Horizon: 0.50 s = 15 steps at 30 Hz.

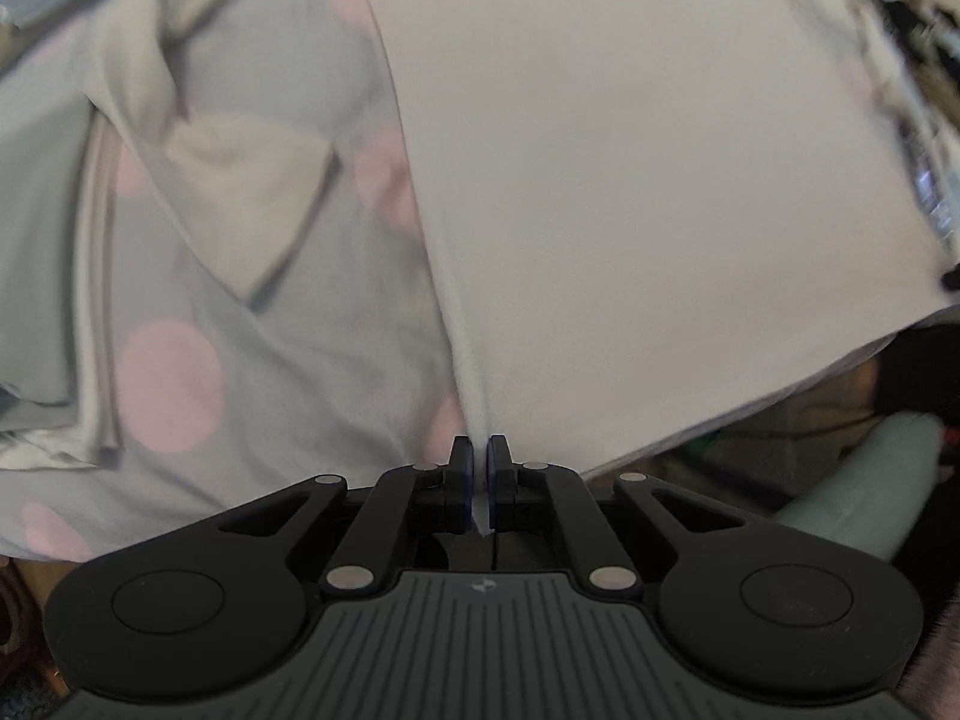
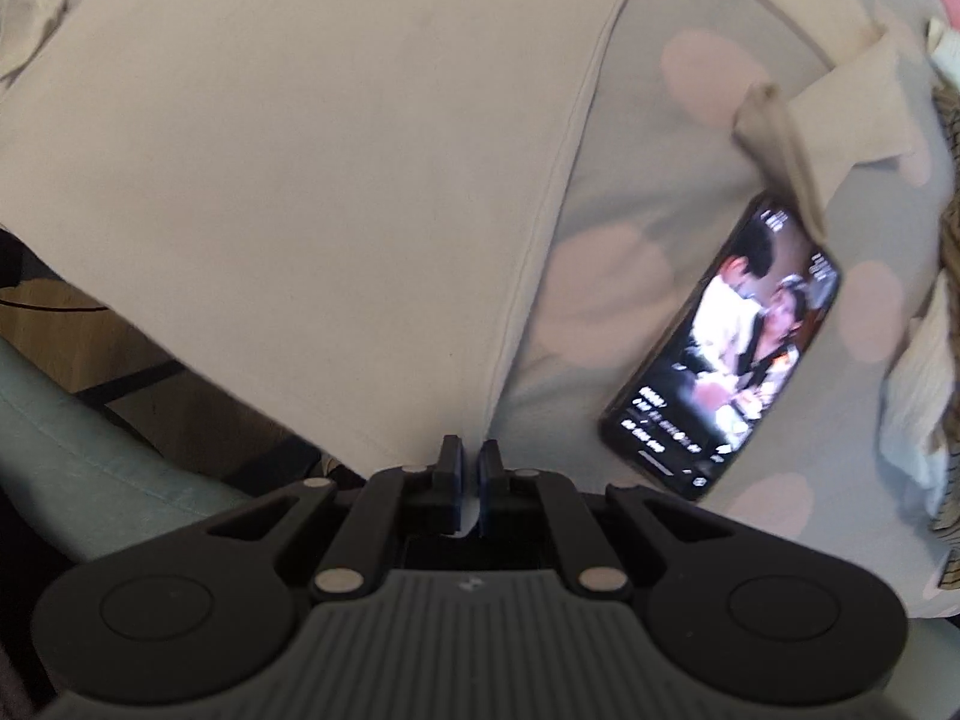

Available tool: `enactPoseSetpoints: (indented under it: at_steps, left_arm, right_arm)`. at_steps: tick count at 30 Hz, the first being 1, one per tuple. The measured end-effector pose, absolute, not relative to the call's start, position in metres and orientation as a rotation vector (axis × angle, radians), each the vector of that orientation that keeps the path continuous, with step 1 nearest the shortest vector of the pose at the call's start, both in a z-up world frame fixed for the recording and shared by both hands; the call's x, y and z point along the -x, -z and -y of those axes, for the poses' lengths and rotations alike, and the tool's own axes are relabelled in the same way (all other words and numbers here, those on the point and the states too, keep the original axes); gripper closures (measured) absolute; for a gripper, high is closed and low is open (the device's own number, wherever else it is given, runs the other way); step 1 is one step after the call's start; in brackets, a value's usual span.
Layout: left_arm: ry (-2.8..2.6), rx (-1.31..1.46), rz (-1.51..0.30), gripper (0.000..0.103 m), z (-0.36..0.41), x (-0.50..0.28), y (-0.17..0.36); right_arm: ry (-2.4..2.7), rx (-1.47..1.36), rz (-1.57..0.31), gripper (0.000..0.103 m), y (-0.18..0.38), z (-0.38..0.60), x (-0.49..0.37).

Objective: Fold clothes

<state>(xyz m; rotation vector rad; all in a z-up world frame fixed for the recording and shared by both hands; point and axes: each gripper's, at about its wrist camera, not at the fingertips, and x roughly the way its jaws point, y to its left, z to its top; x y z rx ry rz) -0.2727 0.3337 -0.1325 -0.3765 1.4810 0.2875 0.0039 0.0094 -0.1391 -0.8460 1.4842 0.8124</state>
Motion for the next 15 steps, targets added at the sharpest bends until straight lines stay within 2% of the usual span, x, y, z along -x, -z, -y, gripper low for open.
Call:
enactPoseSetpoints:
  at_steps: [7,9,10,12,13,14,15]
  left_arm:
    - [-0.293,0.322,-1.557,0.099,-0.327,0.261,0.17]
    - [-0.297,0.339,-1.561,0.099,-0.329,0.259,0.172]
    - [-0.293,0.359,-1.559,0.095,-0.331,0.26,0.169]
    - [-0.286,0.4,-1.549,0.078,-0.335,0.262,0.163]
    - [-0.288,0.42,-1.527,0.063,-0.338,0.264,0.155]
    - [-0.289,0.441,-1.505,0.057,-0.341,0.266,0.147]
    - [-0.291,0.46,-1.484,0.057,-0.345,0.268,0.139]
  right_arm:
    - [-0.774,0.814,-1.548,0.096,0.175,-0.013,-0.011]
    - [-0.761,0.786,-1.561,0.092,0.179,-0.013,-0.013]
    - [-0.758,0.776,-1.565,0.092,0.179,-0.012,-0.014]
    - [-0.764,0.76,-1.561,0.087,0.176,-0.011,-0.014]
    - [-0.773,0.738,-1.555,0.081,0.171,-0.009,-0.015]
    - [-0.783,0.712,-1.544,0.066,0.164,-0.007,-0.016]
    - [-0.792,0.688,-1.531,0.06,0.157,-0.005,-0.018]
